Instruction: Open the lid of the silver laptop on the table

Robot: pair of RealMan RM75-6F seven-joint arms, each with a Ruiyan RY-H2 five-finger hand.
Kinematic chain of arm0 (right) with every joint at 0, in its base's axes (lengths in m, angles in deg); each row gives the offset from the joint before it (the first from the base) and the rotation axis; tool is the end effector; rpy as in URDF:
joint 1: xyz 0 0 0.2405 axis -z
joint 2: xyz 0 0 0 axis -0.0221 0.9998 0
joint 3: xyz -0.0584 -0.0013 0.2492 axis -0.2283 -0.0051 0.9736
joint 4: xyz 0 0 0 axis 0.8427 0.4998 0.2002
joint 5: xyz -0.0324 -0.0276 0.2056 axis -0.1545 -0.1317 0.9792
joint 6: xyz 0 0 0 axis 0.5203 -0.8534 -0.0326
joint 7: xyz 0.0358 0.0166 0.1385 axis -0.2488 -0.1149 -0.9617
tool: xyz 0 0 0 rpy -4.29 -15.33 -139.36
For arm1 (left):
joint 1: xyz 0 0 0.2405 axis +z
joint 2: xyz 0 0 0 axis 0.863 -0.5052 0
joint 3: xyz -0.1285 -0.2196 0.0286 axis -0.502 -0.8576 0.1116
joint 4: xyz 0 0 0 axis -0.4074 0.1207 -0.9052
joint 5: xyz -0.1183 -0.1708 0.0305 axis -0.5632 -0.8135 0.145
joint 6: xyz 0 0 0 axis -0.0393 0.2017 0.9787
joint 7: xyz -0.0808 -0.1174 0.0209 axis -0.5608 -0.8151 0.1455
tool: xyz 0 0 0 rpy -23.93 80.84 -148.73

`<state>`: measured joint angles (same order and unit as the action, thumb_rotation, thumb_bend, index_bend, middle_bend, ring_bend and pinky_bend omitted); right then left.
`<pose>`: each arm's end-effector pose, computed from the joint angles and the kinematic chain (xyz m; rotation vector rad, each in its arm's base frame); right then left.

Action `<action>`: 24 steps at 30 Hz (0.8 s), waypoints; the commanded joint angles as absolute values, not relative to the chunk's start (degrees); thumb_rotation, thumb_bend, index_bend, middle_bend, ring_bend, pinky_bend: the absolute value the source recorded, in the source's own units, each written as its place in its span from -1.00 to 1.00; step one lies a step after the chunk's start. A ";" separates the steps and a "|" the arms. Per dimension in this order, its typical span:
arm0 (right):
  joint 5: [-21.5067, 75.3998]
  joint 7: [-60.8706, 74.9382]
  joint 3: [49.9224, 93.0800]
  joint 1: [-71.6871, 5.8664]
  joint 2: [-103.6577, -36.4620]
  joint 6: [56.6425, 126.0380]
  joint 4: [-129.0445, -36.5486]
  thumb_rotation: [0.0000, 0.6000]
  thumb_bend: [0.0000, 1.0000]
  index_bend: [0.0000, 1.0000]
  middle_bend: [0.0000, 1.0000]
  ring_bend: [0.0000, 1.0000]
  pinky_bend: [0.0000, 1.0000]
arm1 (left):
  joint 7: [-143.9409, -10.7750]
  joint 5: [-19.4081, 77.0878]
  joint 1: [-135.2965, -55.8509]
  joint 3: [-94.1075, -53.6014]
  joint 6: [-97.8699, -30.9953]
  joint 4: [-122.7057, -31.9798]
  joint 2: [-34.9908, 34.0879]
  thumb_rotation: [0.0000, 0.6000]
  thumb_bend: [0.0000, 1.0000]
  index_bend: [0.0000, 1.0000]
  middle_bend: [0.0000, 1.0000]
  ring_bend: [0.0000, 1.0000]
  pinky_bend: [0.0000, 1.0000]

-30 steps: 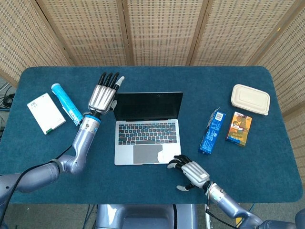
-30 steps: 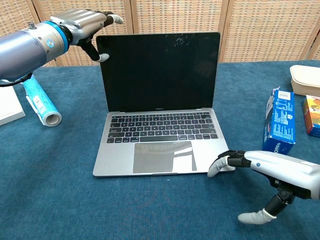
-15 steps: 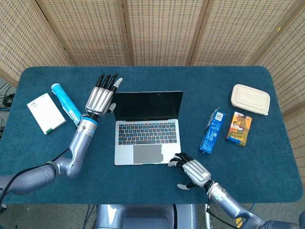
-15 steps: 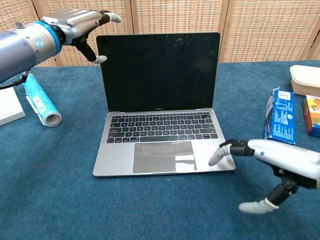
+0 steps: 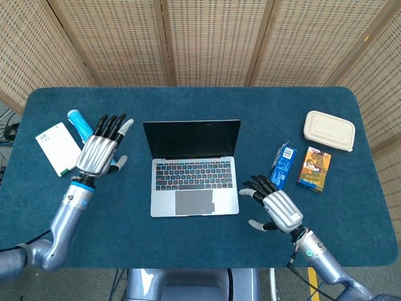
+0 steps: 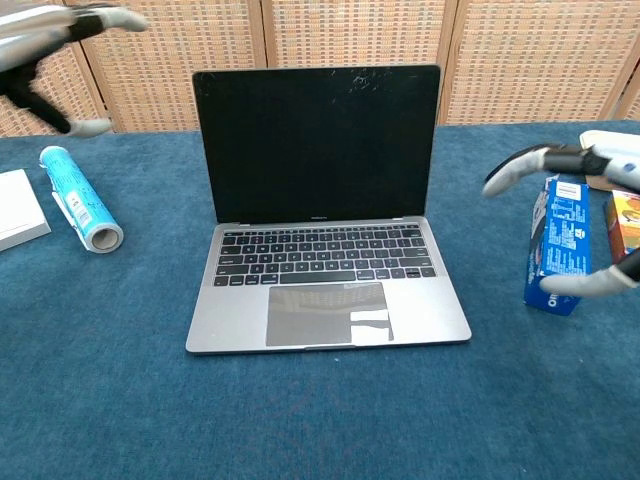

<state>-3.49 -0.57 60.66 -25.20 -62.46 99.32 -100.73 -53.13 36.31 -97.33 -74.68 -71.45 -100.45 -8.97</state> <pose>-0.2033 -0.2509 0.0520 1.8388 -1.0790 1.2631 -0.1618 0.3350 0.0866 -1.6689 -0.6543 -0.9780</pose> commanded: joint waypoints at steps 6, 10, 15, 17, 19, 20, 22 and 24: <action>2.17 6.97 63.33 -19.23 -58.92 106.74 -99.47 1.00 -0.48 -0.54 -0.69 -1.00 -0.95 | -59.88 43.32 -84.29 -66.09 -82.78 -104.76 -17.01 1.00 -0.34 -1.00 -1.00 -1.00 -1.00; 3.23 9.14 63.75 -16.71 -58.57 109.86 -98.40 1.00 -0.48 -0.54 -0.70 -1.00 -0.95 | -63.01 44.54 -79.50 -64.29 -86.62 -103.10 -17.47 1.00 -0.34 -1.00 -1.00 -1.00 -1.00; 4.11 11.71 63.93 -14.32 -58.98 112.66 -97.06 1.00 -0.48 -0.54 -0.70 -1.00 -0.95 | -65.54 45.67 -75.12 -63.32 -90.85 -100.97 -16.86 1.00 -0.34 -1.00 -1.00 -1.00 -1.00; 4.42 13.41 63.92 -12.97 -59.37 114.34 -96.25 1.00 -0.48 -0.54 -0.70 -1.00 -0.95 | -66.82 46.50 -73.01 -62.71 -92.78 -100.37 -16.38 1.00 -0.34 -1.00 -1.00 -1.00 -1.00; 4.59 14.46 63.92 -11.90 -59.75 115.55 -95.97 1.00 -0.48 -0.54 -0.70 -1.00 -0.95 | -67.66 47.33 -71.54 -62.39 -94.03 -99.71 -15.94 1.00 -0.34 -1.00 -1.00 -1.00 -1.00; 4.72 14.76 63.92 -11.43 -59.84 115.96 -95.94 1.00 -0.48 -0.54 -0.70 -1.00 -0.95 | -67.99 47.76 -70.82 -62.18 -94.62 -99.37 -15.76 1.00 -0.34 -1.00 -1.00 -1.00 -1.00; 4.91 15.05 63.86 -10.42 -59.91 116.88 -95.97 1.00 -0.48 -0.54 -0.70 -1.00 -0.95 | -68.34 48.54 -69.65 -61.89 -95.43 -98.97 -15.44 1.00 -0.34 -1.00 -1.00 -1.00 -1.00; 5.02 15.26 63.66 -9.72 -59.95 117.33 -95.92 1.00 -0.48 -0.54 -0.71 -1.00 -0.95 | -68.63 48.93 -68.92 -61.74 -95.86 -99.03 -15.34 1.00 -0.34 -1.00 -1.00 -1.00 -1.00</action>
<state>4.87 15.03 63.79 -10.10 -59.86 117.06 -96.01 -68.33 48.63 -69.34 -61.96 -95.54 -99.14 -15.53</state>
